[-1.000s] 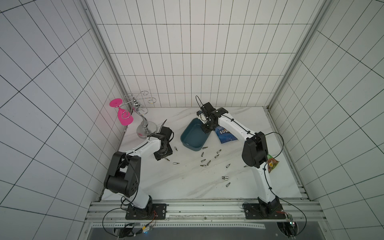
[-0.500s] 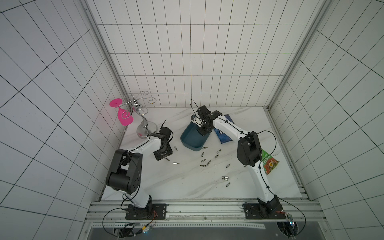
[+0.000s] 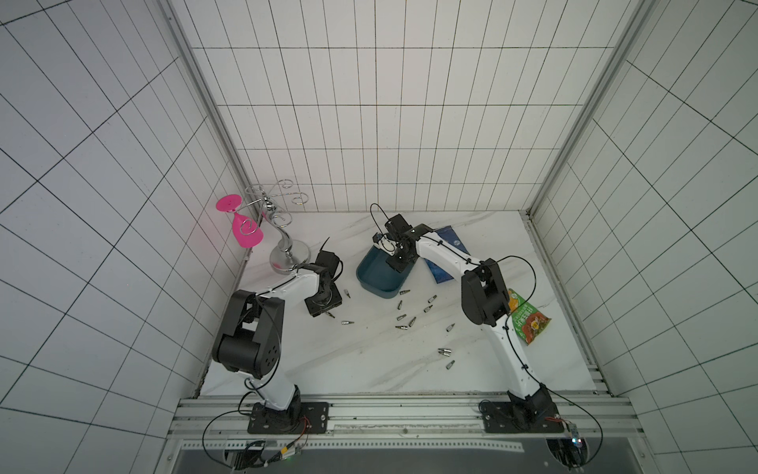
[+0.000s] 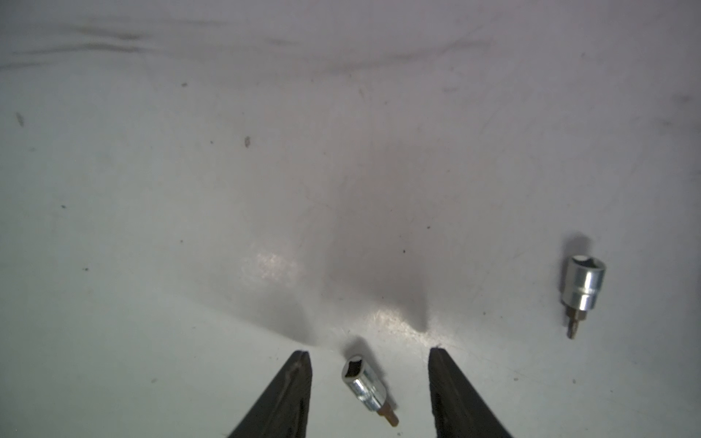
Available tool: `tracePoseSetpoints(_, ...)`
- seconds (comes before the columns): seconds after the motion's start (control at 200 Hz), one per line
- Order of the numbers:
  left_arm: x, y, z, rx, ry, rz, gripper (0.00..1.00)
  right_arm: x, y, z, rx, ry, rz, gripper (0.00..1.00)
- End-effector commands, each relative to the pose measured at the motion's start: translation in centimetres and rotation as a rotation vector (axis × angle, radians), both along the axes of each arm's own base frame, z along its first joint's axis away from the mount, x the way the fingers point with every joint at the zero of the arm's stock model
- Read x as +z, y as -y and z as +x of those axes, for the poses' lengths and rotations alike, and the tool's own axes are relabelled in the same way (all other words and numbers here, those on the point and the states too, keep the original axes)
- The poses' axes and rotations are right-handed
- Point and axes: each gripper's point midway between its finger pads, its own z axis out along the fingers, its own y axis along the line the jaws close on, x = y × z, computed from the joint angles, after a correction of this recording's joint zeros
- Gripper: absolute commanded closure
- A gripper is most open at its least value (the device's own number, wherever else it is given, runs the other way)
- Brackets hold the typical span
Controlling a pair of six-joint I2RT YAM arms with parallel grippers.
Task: Put the bit on the desktop into the storage box
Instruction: Place the screwdriver bit in the storage box, then pick up the screwdriver bit from the center of the board.
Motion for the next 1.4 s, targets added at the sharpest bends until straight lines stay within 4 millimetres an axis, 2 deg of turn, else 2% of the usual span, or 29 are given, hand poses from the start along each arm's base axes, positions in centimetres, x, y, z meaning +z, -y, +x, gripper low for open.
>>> tracePoseSetpoints(0.0,-0.5,0.1,0.2,-0.009,-0.005,-0.009,0.48,-0.4,-0.7,0.1,0.021,0.009,-0.012,1.0)
tracePoseSetpoints(0.275,-0.6,0.1,-0.4,-0.01,-0.025,-0.012,0.52,-2.3,-0.6,0.5,0.0,-0.003,-0.031,1.0)
tracePoseSetpoints(0.765,-1.2,0.3,-1.5,-0.008,-0.061,-0.026,0.55,-3.2,-0.6,0.7,-0.005,-0.016,-0.032,1.0)
tracePoseSetpoints(0.925,-1.3,0.5,-1.8,-0.012,-0.065,-0.028,0.6,-3.5,-0.6,0.5,-0.008,-0.028,-0.034,1.0)
tracePoseSetpoints(1.07,-1.6,0.7,-2.0,-0.016,-0.074,-0.028,0.66,-3.6,-0.4,0.5,-0.014,-0.029,-0.041,0.72)
tracePoseSetpoints(1.275,-1.6,1.2,-2.0,-0.024,-0.07,-0.029,0.76,-3.5,-0.4,0.6,-0.018,-0.023,-0.042,0.6)
tracePoseSetpoints(1.394,-1.7,1.3,-2.1,-0.027,-0.072,-0.028,0.82,-2.6,-0.4,0.9,-0.029,0.0,-0.04,0.51)
